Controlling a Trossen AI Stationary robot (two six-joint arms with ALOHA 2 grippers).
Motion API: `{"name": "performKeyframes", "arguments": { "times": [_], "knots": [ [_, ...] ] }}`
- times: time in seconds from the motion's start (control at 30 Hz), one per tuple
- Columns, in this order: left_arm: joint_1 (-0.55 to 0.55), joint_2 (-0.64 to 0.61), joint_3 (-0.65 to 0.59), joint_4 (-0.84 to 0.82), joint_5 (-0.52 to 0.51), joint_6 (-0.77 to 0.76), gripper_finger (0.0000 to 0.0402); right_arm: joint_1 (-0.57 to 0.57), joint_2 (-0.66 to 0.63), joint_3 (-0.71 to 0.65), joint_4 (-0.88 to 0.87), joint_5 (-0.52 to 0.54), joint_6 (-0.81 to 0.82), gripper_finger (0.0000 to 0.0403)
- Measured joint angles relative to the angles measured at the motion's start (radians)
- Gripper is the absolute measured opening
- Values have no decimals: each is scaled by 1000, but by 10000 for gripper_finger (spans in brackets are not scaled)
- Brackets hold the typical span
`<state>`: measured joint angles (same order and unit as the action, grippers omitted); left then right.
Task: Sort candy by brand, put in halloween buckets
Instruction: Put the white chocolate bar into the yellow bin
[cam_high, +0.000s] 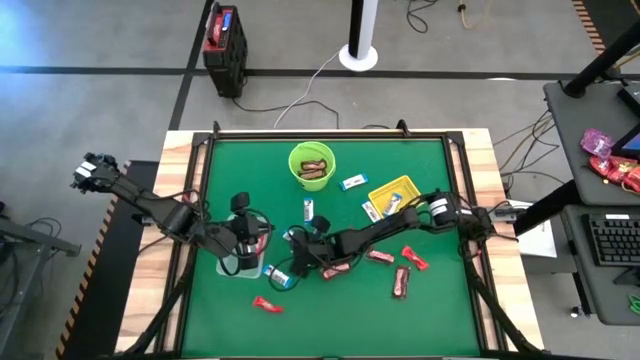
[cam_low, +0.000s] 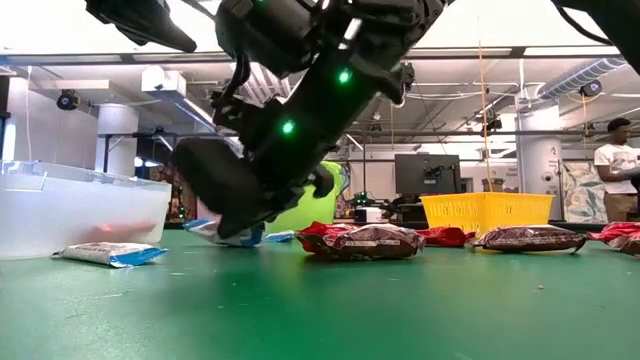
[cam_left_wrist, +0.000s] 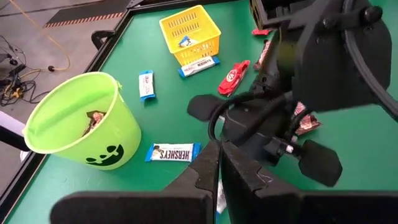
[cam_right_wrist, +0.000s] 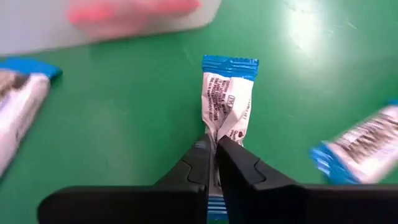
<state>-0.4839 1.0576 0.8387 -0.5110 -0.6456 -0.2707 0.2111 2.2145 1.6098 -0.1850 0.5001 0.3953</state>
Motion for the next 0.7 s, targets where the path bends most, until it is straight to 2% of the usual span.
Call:
{"name": "performKeyframes", "arguments": {
  "times": [0.1, 0.3, 0.4, 0.57, 0.63, 0.7],
  "knots": [
    [0, -4, 0, 0, 0, 0, 0, -1, -81, -1, -123, 1, -14, 16],
    [0, -7, 0, 2, 0, 0, 0, -1, -290, -2, -492, 12, 16, 16],
    [0, -7, 0, 3, 0, 0, 0, -11, -396, -3, -743, 19, 141, 16],
    [0, -6, 0, 5, 0, 0, 0, -47, -505, -21, -1155, 50, 505, 17],
    [0, -6, 0, 8, 0, 0, 0, -56, -530, -39, -1255, 49, 626, 17],
    [0, -6, 0, 15, 1, 0, 0, -65, -556, -70, -1278, 45, 675, 17]
  ]
}}
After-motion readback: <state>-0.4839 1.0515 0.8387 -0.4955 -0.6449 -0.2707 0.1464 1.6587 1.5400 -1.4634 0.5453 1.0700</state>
